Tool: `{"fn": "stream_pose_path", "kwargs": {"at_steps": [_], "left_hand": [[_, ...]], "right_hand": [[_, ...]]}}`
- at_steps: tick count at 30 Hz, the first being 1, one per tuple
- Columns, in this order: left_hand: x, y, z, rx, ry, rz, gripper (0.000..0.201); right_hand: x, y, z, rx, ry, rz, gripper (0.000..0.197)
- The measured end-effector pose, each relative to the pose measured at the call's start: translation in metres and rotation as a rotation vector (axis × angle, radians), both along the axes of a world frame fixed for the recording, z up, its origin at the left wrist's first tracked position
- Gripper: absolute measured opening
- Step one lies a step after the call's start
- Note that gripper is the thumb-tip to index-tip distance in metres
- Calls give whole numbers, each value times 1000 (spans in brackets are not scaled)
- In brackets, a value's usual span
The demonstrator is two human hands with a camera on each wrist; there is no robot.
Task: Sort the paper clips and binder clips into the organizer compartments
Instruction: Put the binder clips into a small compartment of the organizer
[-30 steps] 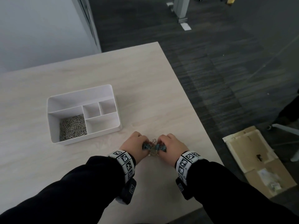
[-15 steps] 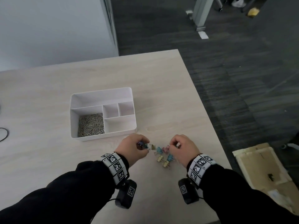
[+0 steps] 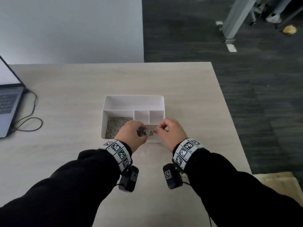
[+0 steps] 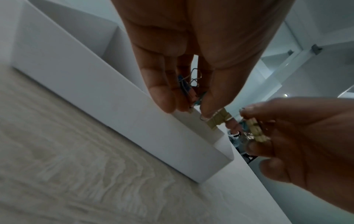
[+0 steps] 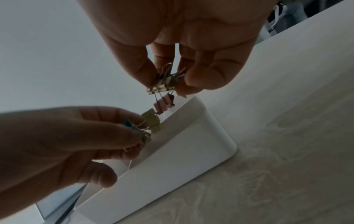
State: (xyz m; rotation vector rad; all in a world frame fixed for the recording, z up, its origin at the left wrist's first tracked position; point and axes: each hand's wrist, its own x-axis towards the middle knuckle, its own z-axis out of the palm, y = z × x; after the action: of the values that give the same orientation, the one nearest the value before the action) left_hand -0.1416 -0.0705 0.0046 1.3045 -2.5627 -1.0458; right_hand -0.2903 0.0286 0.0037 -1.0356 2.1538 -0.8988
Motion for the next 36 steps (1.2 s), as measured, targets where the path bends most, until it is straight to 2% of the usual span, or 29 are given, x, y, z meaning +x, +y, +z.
{"fn": "stream_pose_path", "kwargs": {"at_steps": [4,7,16,19,22,25,27,30,33,36], "left_hand": [[-9,-3,-3,-22,-63,-62,22],[-14,-2,-8,-34,-120,-99,23],[-19,0,-9,-72,-192,-216,20],[-13,4,-10,-90,-97,-208,19],[-6,15,-10,-67,56,-171,16],[-3,33,-14,-40,74,-239,13],[-5,48,-18,21,11,-295,16],[-12,70,-27,94,-111,-373,34],[-26,93,-36,131,-258,-465,68],[-43,113,-42,99,-342,-515,97]], "right_hand": [[6,-12,-4,119,140,92,4],[8,-14,-2,197,236,185,8],[10,-9,0,225,298,272,17],[5,0,0,138,232,242,17],[-12,24,1,81,171,128,13],[-40,70,-3,91,130,-25,13],[-56,108,-11,145,123,-93,15],[-68,156,-26,219,109,-161,15],[-69,189,-37,271,69,-168,21],[-60,203,-45,312,1,-79,43]]}}
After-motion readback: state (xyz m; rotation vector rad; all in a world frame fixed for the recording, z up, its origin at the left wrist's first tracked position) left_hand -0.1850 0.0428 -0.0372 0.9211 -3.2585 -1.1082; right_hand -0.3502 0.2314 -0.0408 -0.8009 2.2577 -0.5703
